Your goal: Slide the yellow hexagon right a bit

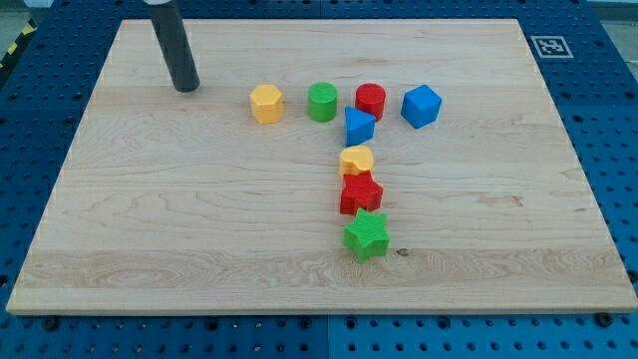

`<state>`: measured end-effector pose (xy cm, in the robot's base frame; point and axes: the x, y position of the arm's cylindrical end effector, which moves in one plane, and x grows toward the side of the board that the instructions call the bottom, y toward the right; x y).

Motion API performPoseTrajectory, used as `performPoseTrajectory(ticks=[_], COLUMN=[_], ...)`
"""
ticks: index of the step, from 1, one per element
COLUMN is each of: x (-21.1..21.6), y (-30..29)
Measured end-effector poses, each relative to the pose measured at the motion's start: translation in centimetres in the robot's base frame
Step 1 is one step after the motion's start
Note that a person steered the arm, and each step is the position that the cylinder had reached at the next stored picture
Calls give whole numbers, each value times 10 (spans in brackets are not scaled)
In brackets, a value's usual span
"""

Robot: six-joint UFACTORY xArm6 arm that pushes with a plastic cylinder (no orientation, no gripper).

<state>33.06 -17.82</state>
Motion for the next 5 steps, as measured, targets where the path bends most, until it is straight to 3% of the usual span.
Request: performPoseTrajectory(ticks=[1, 2, 3, 4, 5], x=[0, 31, 58, 58, 58], y=[0, 5, 59, 95, 95])
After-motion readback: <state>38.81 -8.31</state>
